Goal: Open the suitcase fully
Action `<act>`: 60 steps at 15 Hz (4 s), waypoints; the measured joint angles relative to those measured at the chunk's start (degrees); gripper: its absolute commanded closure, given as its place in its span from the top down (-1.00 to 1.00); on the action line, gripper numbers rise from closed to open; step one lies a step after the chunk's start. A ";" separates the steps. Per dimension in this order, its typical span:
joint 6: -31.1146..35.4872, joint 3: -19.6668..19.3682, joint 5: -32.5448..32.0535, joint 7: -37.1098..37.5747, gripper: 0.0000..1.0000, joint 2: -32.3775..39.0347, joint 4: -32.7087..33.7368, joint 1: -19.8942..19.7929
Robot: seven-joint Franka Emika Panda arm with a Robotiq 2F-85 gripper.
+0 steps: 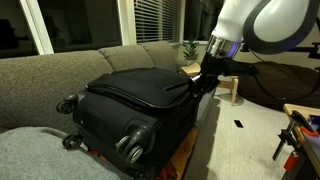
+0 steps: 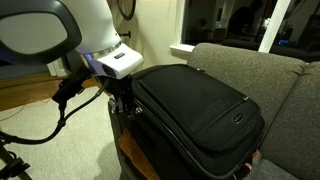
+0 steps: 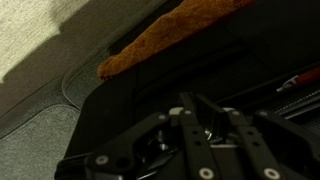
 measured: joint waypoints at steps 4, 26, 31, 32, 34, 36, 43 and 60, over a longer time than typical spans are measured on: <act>1.27 1.69 0.10 0.00 -0.86 -0.09 -1.20 -2.49; -16.48 0.88 4.12 -5.62 -0.86 1.68 12.69 -13.96; -21.07 -6.64 4.02 -5.64 -0.77 3.22 16.06 -6.44; -21.42 -7.38 4.02 -5.66 -0.67 3.27 16.17 -5.60; -21.83 -8.15 4.02 -5.73 -0.41 3.28 16.23 -4.95; -21.92 -8.57 4.00 -5.99 -0.29 3.28 16.23 -4.95; -21.98 -8.65 4.00 -6.19 -0.29 3.28 16.23 -4.92; -21.98 -8.65 4.00 -6.21 -0.29 3.28 16.24 -4.92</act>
